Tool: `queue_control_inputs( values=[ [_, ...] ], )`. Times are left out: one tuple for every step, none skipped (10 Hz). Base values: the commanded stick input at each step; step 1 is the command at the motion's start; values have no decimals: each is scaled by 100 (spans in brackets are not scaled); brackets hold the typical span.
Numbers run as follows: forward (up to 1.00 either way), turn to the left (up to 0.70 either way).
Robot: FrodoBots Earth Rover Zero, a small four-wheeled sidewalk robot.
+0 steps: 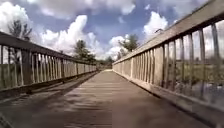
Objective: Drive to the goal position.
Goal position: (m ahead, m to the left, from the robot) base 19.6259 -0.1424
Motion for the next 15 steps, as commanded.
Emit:
queue_control_inputs(
  values=[
    [100, 0],
    [100, 0],
    [100, 0],
    [100, 0],
    [100, 0],
    [100, 0],
    [100, 0],
    [100, 0],
    [100, 0],
    [100, 0],
    [100, 27],
    [100, 27],
    [100, 27],
    [100, 27],
    [100, 27]
  ],
)
